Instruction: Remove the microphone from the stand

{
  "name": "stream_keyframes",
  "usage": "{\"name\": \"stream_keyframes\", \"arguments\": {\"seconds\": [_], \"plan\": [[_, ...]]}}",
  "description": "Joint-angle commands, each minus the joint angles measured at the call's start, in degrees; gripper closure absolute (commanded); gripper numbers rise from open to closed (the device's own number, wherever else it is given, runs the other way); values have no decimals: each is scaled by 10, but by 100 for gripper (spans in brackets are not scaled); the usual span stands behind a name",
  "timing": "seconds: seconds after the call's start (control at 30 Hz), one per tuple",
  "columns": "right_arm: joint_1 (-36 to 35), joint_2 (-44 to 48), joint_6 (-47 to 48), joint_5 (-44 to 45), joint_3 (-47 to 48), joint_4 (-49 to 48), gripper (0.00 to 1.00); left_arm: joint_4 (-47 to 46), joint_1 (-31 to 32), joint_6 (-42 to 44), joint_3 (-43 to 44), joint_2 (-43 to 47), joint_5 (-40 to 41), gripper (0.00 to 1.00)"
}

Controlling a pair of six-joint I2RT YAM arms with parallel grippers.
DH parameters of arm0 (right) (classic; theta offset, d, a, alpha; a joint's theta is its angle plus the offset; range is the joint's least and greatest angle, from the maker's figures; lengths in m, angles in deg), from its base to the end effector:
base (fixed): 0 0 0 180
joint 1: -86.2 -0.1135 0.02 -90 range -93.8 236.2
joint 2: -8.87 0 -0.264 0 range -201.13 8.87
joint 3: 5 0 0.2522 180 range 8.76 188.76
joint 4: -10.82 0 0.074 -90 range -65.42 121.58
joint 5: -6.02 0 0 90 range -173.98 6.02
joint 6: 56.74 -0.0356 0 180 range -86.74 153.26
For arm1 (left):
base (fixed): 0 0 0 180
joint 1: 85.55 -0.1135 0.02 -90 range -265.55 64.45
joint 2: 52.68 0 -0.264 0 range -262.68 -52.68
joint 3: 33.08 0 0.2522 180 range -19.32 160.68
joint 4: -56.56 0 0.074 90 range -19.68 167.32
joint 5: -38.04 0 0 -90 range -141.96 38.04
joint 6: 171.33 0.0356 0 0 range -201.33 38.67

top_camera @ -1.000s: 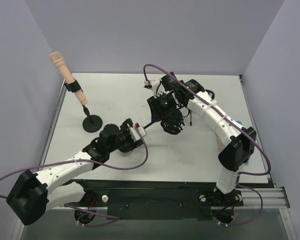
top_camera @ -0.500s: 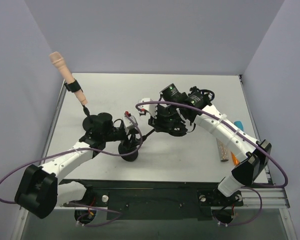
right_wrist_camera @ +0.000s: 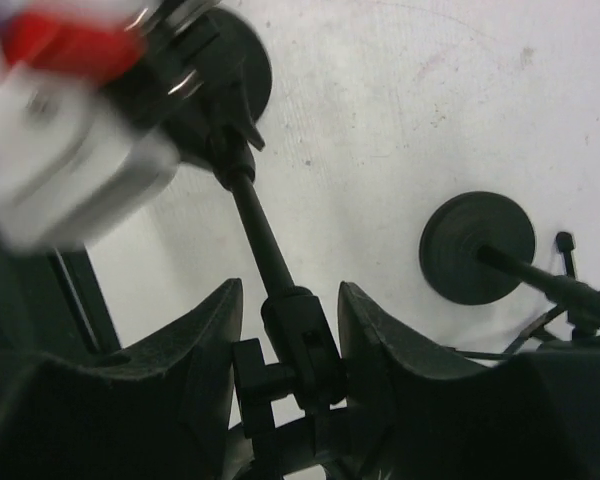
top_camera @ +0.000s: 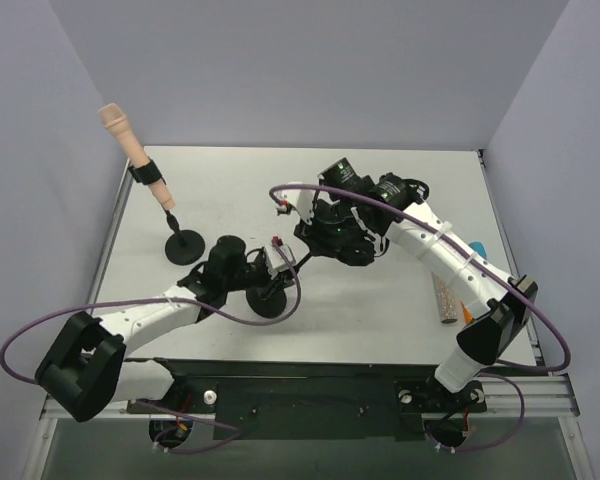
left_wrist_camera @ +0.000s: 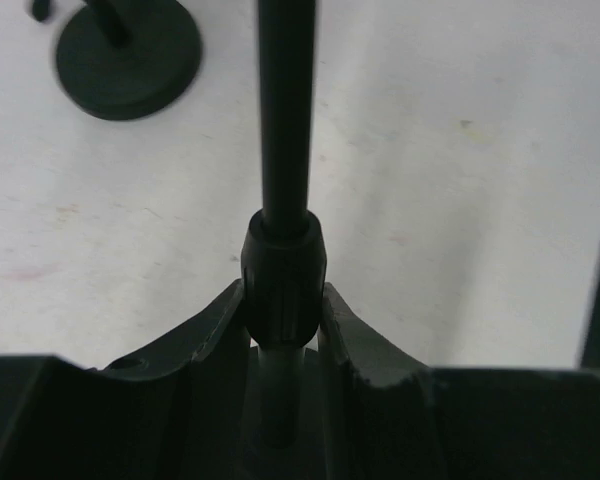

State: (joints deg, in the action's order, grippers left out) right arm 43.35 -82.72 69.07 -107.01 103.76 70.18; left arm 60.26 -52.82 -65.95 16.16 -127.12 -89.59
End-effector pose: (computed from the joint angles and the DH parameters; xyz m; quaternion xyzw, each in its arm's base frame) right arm 0.2452 0.2465 0.3801 -0.6303 0.6417 0.2065 0.3851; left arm 0.2127 -0.1626 0.2111 0.4820 0.6776 -0.3471 0.4337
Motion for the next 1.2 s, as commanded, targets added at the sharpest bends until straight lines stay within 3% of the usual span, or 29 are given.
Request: {"name": "stream_keyframes", "arguments": {"seconds": [0.0, 0.03, 0.07, 0.17, 0.23, 0.27, 0.3, 0.33, 0.43, 0.6, 0.8, 0.97, 1.17], "plan": [[25, -79, -282, 108, 123, 14, 100, -223, 125, 61, -75, 70, 359, 100], [31, -96, -312, 118, 178, 37, 100, -263, 161, 95, -92, 67, 482, 100], [47, -126, -358, 112, 197, 77, 100, -306, 174, 110, -99, 55, 511, 100], [62, -119, -416, 84, 165, 61, 100, -244, 175, 85, -67, 39, 542, 99], [56, -115, -399, 75, 157, 60, 100, -207, 168, 68, -57, 41, 504, 81], [55, -111, -372, 68, 153, 60, 100, -185, 166, 61, -56, 52, 487, 62], [55, -109, -363, 49, 145, 57, 100, -172, 158, 55, -54, 59, 443, 51], [55, -103, -322, 42, 142, 56, 100, -134, 151, 48, -47, 72, 413, 44], [54, -90, -261, 21, 123, 56, 100, -63, 112, 22, -32, 105, 278, 36], [53, -62, -148, -25, 84, 55, 100, 36, 32, 0, 8, 126, 72, 32], [32, -4, 5, -48, -14, 20, 100, 123, -33, 35, 85, 37, -94, 32], [8, 36, 99, -30, -61, -26, 100, 89, -35, 13, 108, -24, -130, 35], [2, 56, 119, -13, -94, -58, 100, 42, -22, -35, 98, -59, -141, 44]]}}
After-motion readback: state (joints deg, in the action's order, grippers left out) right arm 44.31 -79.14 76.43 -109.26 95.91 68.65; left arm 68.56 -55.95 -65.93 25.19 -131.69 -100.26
